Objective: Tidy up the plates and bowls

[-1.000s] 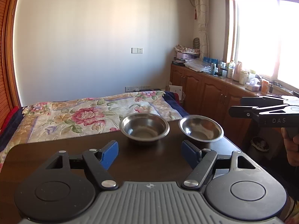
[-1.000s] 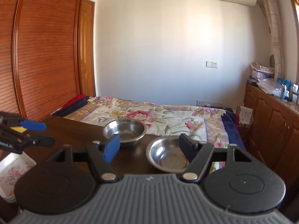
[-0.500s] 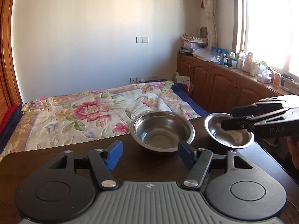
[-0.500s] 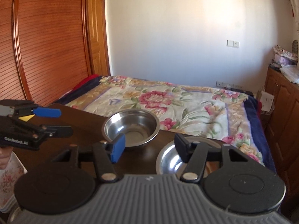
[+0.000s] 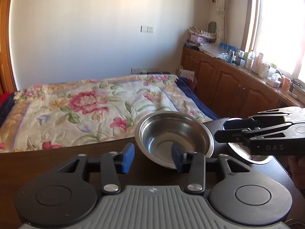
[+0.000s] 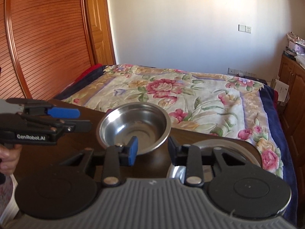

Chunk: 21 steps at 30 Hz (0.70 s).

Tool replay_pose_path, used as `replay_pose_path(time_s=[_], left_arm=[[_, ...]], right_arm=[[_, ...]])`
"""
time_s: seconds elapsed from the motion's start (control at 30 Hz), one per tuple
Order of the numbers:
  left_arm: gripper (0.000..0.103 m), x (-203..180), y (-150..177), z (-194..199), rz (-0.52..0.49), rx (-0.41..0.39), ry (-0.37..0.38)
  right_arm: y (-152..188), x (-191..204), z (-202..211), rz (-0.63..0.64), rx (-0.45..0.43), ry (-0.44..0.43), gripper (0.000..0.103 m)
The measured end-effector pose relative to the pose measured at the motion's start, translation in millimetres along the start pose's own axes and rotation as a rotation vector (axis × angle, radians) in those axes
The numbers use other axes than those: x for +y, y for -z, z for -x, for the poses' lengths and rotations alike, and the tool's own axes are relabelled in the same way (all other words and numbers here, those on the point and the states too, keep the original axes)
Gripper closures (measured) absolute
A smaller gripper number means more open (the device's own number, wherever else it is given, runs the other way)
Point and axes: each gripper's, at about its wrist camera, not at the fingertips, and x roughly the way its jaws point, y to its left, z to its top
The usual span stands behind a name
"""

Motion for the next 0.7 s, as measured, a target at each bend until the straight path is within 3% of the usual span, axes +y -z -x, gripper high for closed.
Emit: replay_pose_path(time_s=[0.7], left_arm=[[0.066, 10, 0, -26, 0.041, 0.055, 0.011]], right_arm=[[-9, -6, -44, -0.068, 0.122, 0.0, 0.067]])
